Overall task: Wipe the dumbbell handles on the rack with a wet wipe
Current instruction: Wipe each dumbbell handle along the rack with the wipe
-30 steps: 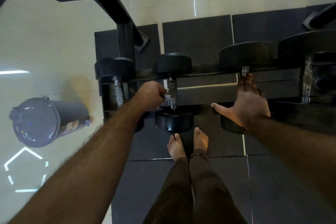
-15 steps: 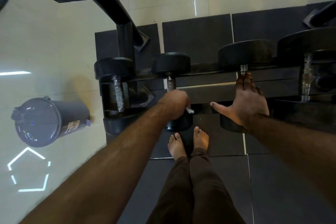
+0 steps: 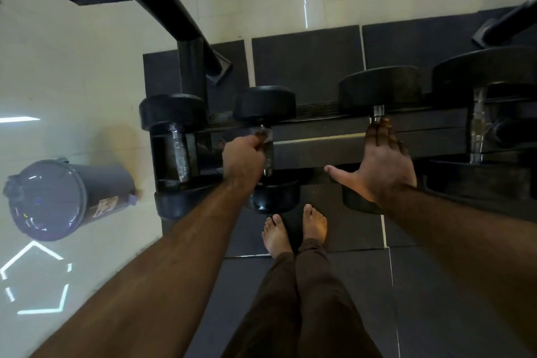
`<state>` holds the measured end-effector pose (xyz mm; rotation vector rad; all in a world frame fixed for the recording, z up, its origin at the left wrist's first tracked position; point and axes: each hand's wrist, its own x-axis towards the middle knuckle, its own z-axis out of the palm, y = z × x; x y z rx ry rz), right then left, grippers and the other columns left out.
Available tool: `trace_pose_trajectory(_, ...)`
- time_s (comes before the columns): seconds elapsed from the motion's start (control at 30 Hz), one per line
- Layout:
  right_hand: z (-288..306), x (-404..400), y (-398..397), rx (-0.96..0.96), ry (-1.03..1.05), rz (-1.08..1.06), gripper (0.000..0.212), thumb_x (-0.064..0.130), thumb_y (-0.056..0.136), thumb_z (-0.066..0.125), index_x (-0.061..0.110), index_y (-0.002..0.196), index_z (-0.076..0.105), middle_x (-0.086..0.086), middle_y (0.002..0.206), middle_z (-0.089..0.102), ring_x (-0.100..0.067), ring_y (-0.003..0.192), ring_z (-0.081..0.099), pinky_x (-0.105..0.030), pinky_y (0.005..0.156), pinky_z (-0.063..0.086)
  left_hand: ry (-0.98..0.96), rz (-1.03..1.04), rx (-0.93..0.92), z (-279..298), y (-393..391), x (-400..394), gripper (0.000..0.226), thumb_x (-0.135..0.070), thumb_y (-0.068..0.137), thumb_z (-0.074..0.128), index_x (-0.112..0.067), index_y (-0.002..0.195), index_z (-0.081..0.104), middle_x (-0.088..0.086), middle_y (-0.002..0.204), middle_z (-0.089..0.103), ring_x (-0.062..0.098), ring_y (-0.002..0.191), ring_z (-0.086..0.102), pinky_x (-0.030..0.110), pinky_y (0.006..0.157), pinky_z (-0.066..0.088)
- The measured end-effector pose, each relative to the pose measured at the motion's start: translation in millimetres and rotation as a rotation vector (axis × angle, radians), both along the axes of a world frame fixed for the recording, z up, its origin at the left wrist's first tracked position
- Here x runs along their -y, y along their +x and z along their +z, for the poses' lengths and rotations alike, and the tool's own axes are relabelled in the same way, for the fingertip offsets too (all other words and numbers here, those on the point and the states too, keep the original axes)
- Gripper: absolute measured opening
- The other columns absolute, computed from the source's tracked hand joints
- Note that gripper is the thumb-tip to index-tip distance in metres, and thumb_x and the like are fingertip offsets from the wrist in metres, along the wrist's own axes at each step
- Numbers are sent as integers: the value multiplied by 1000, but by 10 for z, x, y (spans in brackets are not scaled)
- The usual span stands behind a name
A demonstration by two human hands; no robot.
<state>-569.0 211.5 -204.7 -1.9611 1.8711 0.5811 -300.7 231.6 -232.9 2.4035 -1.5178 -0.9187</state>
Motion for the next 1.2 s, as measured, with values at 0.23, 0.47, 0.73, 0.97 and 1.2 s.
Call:
trace_pose_trajectory(0.23, -1, -4, -3, 7, -10, -6, 152, 110, 62, 27, 4, 170, 1, -20, 178, 2, -34, 165, 10, -51, 131, 24, 6, -509, 173, 125, 105, 28, 24, -21, 92, 65, -24, 112, 80, 2, 104, 78, 29, 97, 72, 38, 84, 57)
trace_pose_trajectory(0.47, -8, -5, -8, 4, -29, 13, 149, 108, 68, 34, 5, 169, 0, -20, 178, 4, -34, 164, 11, -50, 131, 25, -278, -746, 244, -326, 54, 40, 21, -12, 88, 63, -10, 99, 80, 7, 109, 71, 33, 99, 61, 40, 84, 57)
trace_pose_trajectory(0.73, -21, -8, -18, 3, -16, 15, 151, 109, 63, 25, 5, 170, 3, -20, 178, 6, -35, 164, 14, -52, 130, 27, -84, 149, -237, -118, 392, -44, 22, -10, 90, 70, -28, 97, 81, -10, 85, 76, -5, 73, 69, 11, 68, 53)
trace_pose_trajectory(0.97, -22, 9, -25, -5, -7, 35, 148, 107, 65, 25, 5, 170, 3, -20, 178, 3, -35, 165, 10, -53, 131, 23, 95, 850, -900, -334, 24, 185, 14, -2, 99, 66, -12, 92, 73, 1, 76, 72, 10, 63, 67, 22, 56, 56)
trace_pose_trajectory(1.2, -24, 8, -32, -3, -16, 52, 145, 106, 68, 31, 5, 170, 4, -20, 178, 5, -35, 164, 11, -53, 131, 23, 389, 481, -799, -369, 490, 89, 27, 12, 98, 55, -10, 88, 68, 8, 79, 68, 17, 64, 68, 26, 57, 60)
